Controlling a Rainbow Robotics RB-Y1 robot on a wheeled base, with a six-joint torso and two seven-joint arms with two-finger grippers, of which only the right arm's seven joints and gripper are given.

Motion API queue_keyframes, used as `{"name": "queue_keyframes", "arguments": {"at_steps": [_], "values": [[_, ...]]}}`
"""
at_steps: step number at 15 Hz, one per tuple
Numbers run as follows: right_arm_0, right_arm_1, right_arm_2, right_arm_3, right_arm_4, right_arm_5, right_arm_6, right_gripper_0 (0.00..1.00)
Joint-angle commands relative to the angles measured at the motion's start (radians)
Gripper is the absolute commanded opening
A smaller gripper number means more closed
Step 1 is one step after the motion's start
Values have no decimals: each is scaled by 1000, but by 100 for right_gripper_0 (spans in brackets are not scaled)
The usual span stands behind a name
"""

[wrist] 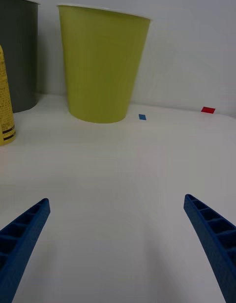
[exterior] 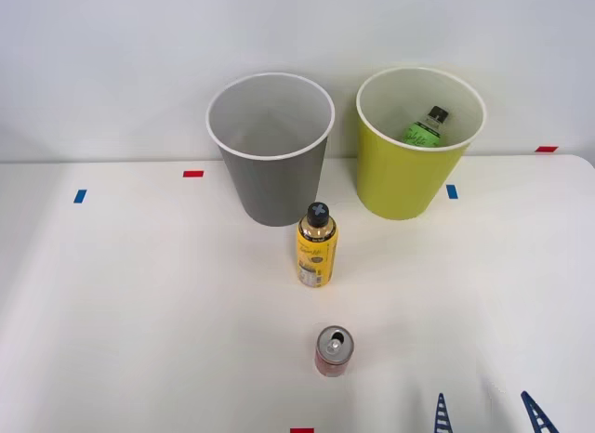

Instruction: Put cans in the gray bin, plastic bottles in the light green bin

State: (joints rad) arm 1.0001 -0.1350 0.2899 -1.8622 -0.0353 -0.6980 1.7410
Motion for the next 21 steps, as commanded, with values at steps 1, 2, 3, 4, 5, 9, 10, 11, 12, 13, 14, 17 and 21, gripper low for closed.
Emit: {"name": "queue_keyframes", "arguments": {"at_steps": [1, 2, 3, 4, 5, 9, 10, 11, 12, 13, 14, 17, 21], "values": [[0, 0, 0, 0, 0, 0, 0, 94], [0, 0, 0, 0, 0, 0, 0, 94], [0, 0, 0, 0, 0, 0, 0, 94], [0, 0, 0, 0, 0, 0, 0, 94], [0, 0, 0, 0, 0, 0, 0, 94], [0, 0, 0, 0, 0, 0, 0, 94], [0, 0, 0, 0, 0, 0, 0, 94], [0, 0, 0, 0, 0, 0, 0, 94], [0, 0, 0, 0, 0, 0, 0, 94], [0, 0, 0, 0, 0, 0, 0, 94], [0, 0, 0, 0, 0, 0, 0, 94], [0, 0, 0, 0, 0, 0, 0, 94], [0, 0, 0, 0, 0, 0, 0, 94]]}}
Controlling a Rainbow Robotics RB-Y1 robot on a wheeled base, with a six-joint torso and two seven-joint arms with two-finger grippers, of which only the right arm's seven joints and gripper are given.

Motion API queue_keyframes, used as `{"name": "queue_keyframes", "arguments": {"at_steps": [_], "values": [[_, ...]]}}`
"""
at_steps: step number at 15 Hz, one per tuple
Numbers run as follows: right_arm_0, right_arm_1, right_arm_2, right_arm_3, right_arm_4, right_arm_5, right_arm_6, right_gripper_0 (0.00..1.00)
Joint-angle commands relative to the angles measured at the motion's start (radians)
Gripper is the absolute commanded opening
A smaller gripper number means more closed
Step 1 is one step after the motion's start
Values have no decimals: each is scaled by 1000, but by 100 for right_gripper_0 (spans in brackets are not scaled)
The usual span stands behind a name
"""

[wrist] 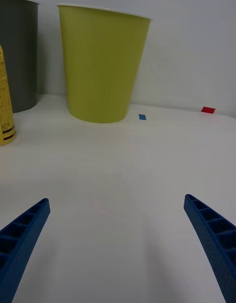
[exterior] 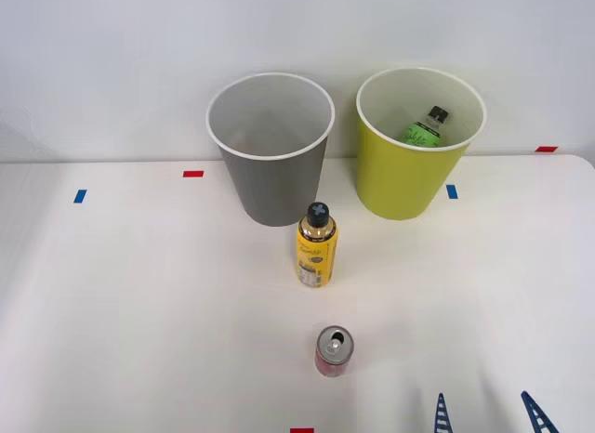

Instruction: Put cans in the gray bin, plastic bottles in the light green bin

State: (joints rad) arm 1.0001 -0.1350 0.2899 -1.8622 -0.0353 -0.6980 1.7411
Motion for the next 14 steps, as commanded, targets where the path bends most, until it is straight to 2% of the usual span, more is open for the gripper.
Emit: {"name": "queue_keyframes", "arguments": {"at_steps": [1, 14], "values": [[0, 0, 0, 0, 0, 0, 0, 94], [0, 0, 0, 0, 0, 0, 0, 94]]}}
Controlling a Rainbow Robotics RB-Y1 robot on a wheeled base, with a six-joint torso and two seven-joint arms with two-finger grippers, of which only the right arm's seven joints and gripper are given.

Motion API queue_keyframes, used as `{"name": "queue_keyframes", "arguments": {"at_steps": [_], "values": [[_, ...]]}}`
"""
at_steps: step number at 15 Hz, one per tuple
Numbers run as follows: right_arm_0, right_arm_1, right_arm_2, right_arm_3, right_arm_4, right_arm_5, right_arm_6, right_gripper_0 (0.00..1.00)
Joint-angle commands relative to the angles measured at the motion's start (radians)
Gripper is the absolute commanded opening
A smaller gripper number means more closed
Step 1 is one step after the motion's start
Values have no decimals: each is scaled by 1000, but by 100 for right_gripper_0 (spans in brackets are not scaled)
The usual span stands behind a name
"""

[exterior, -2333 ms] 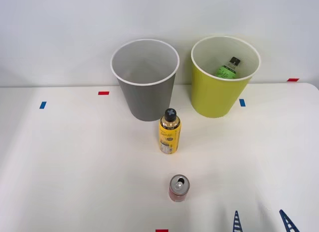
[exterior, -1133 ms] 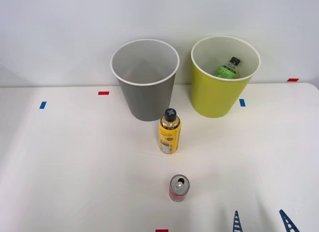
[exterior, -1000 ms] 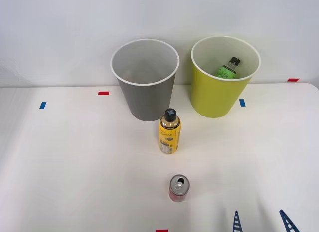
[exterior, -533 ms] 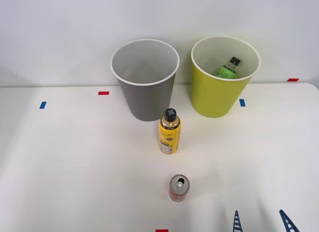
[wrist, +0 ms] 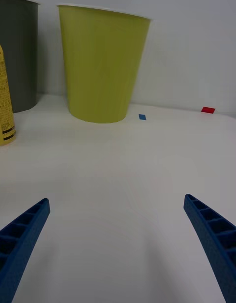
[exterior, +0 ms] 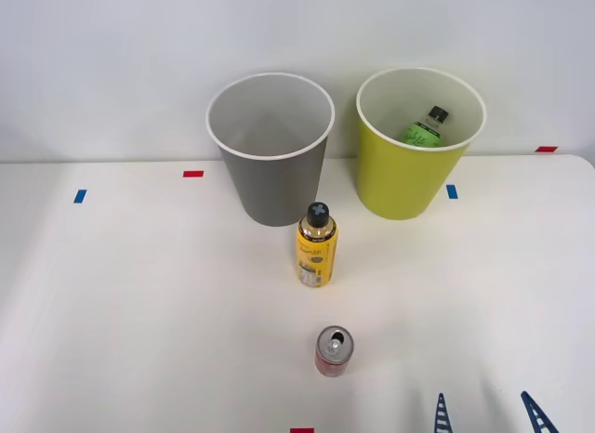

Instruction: Put cans in the gray bin, plastic bottles in the light green bin

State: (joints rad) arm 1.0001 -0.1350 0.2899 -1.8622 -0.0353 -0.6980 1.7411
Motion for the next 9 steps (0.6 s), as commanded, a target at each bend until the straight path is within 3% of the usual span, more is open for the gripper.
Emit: {"name": "queue_keyframes", "arguments": {"at_steps": [1, 9], "values": [[0, 0, 0, 0, 0, 0, 0, 94], [-12, -2, 3, 31, 0, 17, 0, 94]]}}
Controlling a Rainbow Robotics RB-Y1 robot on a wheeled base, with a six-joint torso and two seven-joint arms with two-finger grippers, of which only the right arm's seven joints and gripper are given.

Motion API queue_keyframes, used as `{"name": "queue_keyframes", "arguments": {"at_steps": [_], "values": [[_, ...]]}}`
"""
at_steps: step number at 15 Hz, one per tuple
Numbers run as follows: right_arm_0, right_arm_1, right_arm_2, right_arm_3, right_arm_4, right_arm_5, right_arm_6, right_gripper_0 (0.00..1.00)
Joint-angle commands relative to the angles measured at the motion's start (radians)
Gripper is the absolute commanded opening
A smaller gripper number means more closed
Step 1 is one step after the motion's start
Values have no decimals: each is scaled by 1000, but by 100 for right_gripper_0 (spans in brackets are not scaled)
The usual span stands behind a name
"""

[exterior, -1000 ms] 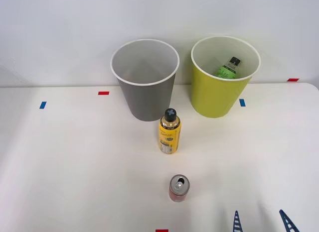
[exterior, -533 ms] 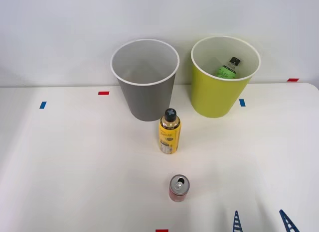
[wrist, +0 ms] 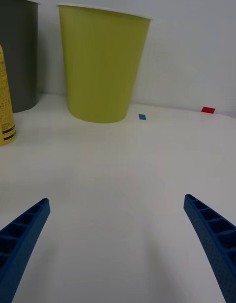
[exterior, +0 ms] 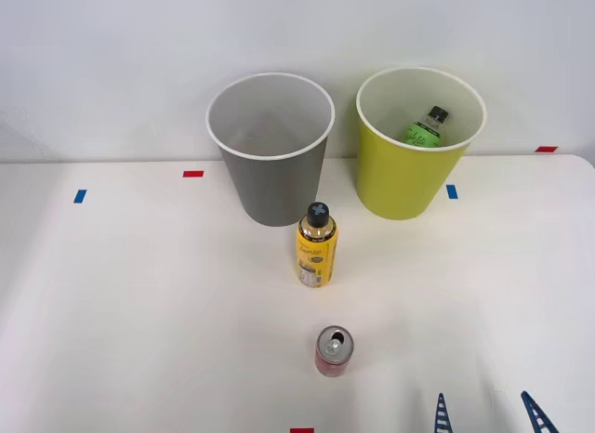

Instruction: Put cans in the gray bin, plastic bottles in the light green bin

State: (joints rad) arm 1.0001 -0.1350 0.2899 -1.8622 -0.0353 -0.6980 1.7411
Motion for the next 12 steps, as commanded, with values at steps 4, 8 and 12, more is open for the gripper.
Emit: {"name": "queue_keyframes", "arguments": {"at_steps": [4, 8, 12], "values": [[-20, -43, 28, 48, -6, -46, -5, 94], [-84, -209, 104, 48, -14, -74, -26, 94], [-164, -364, 207, 48, -78, -98, -60, 94]]}}
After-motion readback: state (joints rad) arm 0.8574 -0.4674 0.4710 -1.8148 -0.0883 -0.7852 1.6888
